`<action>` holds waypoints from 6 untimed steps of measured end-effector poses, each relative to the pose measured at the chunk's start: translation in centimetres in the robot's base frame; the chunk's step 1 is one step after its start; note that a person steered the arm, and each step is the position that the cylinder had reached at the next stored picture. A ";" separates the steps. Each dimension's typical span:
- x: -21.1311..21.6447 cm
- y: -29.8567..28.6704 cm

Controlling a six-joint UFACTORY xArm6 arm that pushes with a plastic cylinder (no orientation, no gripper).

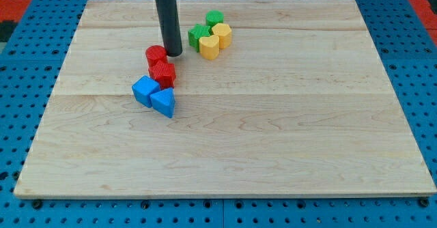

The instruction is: Push red circle towards top left

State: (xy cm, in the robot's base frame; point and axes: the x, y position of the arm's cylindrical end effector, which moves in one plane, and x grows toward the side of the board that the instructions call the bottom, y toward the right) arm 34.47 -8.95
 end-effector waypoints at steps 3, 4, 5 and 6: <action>3.6 -5.9; 2.3 -9.2; -3.1 -11.9; -2.9 -11.1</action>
